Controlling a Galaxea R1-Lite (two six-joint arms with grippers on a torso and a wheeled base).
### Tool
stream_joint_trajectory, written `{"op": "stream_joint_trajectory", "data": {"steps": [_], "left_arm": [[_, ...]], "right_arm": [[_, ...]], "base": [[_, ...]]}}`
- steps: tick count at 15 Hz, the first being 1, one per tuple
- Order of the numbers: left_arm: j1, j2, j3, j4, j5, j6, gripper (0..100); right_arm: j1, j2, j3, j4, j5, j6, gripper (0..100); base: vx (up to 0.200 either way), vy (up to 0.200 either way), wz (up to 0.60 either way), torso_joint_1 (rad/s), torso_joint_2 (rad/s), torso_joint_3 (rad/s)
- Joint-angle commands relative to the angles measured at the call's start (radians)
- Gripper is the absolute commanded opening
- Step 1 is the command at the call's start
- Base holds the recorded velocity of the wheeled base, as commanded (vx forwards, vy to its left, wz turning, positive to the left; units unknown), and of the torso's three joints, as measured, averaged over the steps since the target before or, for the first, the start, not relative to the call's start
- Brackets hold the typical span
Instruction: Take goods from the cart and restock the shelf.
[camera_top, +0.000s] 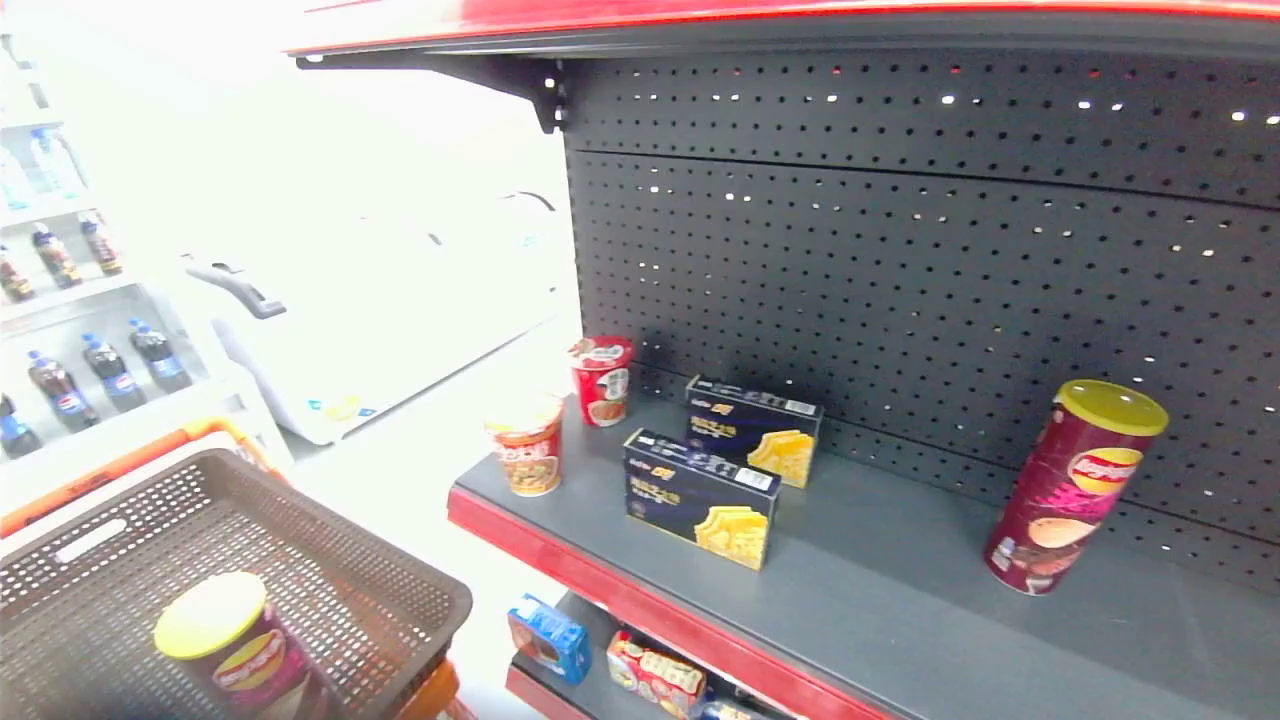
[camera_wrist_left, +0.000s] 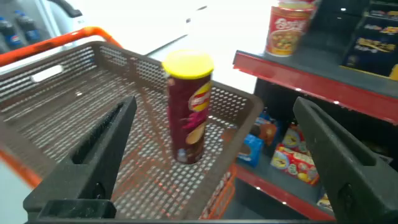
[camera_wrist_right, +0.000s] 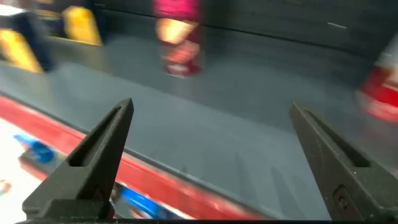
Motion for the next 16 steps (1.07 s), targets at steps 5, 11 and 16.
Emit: {"op": "stream_joint_trajectory", "data": {"steps": [5, 11, 16], "left_arm": [[0.0, 0.0, -0.001, -0.001, 0.001, -0.001, 100], [0.0, 0.0, 0.0, 0.0, -0.002, 0.008, 100], [0.005, 0.006, -0.004, 0.006, -0.002, 0.018, 100]], "right_arm": [[0.0, 0.001, 0.0, 0.0, 0.0, 0.0, 100], [0.0, 0.001, 0.0, 0.0, 0.0, 0.001, 100], [0.0, 0.001, 0.0, 0.0, 0.0, 0.0, 100]], "base": [[0.0, 0.0, 0.6, 0.005, 0.0, 0.004], [0.0, 0.0, 0.3, 0.001, 0.0, 0.001], [0.0, 0.0, 0.0, 0.0, 0.0, 0.0]]}}
